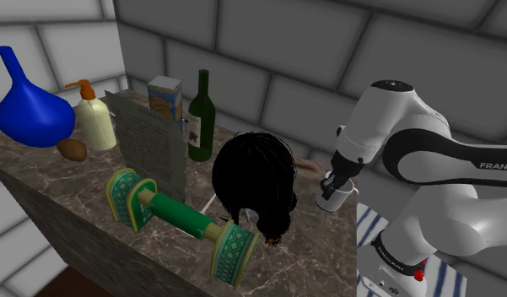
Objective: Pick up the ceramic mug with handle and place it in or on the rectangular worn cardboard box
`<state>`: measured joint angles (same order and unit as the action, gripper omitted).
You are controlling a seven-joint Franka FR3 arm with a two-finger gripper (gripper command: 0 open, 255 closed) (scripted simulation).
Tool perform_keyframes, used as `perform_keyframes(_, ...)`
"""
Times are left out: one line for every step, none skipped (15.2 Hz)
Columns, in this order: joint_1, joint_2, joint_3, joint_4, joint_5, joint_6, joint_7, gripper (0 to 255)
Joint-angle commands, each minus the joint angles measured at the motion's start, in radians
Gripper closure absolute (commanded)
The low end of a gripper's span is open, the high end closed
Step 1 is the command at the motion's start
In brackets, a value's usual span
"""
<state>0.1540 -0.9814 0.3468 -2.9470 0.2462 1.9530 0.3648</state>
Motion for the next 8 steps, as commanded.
perform_keyframes(-0.004,-0.015,-0.010,0.021,-0.009,-0.036,-0.002,255)
perform_keyframes(-0.006,-0.020,-0.014,0.032,-0.014,-0.052,-0.002,255)
perform_keyframes(-0.008,-0.024,-0.018,0.044,-0.018,-0.068,-0.003,255)
perform_keyframes(-0.010,-0.028,-0.022,0.055,-0.022,-0.083,-0.004,255)
perform_keyframes(-0.012,-0.032,-0.026,0.067,-0.026,-0.098,-0.004,255)
perform_keyframes(-0.013,-0.035,-0.030,0.079,-0.030,-0.113,-0.005,255)
perform_keyframes(-0.015,-0.037,-0.034,0.091,-0.033,-0.127,-0.005,255)
perform_keyframes(-0.017,-0.039,-0.037,0.104,-0.037,-0.142,-0.006,255)
